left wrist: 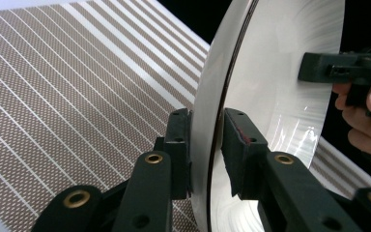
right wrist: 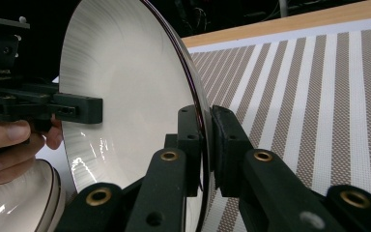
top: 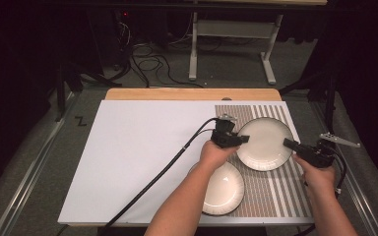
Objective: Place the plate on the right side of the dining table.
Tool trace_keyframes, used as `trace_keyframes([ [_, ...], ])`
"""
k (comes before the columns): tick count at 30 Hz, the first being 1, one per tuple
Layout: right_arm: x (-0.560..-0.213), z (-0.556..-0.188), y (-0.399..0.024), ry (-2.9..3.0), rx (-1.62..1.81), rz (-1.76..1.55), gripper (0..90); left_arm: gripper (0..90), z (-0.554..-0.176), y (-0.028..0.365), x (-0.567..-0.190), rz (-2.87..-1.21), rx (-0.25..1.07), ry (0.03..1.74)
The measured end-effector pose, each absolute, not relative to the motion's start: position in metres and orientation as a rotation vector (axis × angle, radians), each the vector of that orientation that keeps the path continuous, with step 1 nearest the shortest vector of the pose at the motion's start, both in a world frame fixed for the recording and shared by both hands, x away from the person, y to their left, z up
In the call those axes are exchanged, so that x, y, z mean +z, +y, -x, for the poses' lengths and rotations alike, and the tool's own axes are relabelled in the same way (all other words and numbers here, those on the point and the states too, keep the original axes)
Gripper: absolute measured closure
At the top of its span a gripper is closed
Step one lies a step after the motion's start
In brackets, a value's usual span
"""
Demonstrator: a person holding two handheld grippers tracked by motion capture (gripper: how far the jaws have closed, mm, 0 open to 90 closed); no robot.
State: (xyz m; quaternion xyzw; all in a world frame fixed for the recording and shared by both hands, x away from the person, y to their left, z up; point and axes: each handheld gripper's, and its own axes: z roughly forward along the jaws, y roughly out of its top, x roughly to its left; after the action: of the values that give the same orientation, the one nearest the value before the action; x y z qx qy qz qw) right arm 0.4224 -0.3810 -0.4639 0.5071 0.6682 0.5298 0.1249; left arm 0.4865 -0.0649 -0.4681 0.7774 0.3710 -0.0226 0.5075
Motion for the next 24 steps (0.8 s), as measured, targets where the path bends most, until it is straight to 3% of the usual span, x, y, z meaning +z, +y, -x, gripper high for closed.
trace_keyframes([
  [24,-0.484,-0.408,-0.389,1.956,1.512,-1.493,85.3,69.1,-0.48,-0.083,-0.473,-2.029,-0.004,0.9],
])
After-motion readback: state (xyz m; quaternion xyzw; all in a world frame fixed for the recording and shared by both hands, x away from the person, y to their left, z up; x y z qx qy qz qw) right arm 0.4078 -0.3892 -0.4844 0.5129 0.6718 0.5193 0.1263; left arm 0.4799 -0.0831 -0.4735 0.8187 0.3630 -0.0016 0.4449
